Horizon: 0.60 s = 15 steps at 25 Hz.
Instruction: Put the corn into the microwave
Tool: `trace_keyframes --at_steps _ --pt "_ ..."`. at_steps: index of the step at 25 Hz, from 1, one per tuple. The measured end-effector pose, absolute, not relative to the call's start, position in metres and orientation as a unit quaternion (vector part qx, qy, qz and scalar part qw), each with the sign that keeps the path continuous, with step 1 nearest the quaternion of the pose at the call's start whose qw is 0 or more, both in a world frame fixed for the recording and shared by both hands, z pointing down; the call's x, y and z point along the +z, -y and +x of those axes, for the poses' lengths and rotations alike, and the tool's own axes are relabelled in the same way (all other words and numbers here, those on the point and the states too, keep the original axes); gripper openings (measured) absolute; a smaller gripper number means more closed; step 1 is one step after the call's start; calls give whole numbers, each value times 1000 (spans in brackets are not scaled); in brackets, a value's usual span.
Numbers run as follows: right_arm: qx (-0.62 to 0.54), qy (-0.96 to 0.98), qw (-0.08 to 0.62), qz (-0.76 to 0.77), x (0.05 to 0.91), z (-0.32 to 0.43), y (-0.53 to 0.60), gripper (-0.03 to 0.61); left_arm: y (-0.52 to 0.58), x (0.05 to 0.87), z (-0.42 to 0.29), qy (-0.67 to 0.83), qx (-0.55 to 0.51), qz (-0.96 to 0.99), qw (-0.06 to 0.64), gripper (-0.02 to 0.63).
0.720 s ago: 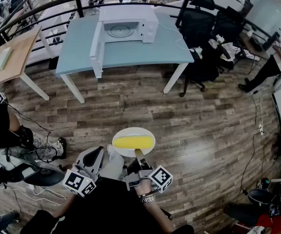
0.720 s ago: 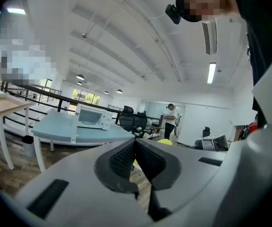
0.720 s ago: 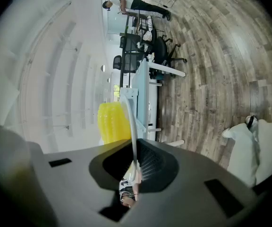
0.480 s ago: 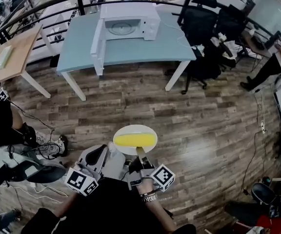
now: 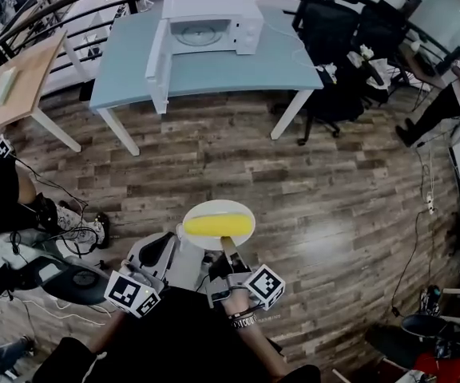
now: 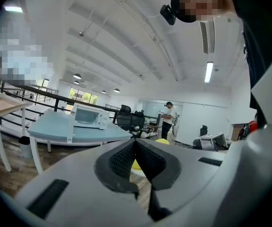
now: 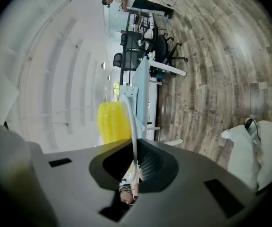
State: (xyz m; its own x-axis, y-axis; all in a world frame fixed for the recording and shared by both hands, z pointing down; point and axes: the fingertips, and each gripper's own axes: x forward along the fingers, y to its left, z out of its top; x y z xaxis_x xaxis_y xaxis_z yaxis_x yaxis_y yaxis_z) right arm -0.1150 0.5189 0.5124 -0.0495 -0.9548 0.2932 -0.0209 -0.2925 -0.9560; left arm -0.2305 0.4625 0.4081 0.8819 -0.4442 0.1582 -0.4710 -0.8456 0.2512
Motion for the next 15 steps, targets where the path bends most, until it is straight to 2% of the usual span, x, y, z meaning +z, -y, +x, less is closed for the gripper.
trace_keyframes --at_steps 15 --pt "-569 -439 414 -558 505 -99 -518 25 -465 402 -220 244 33 959 141 3"
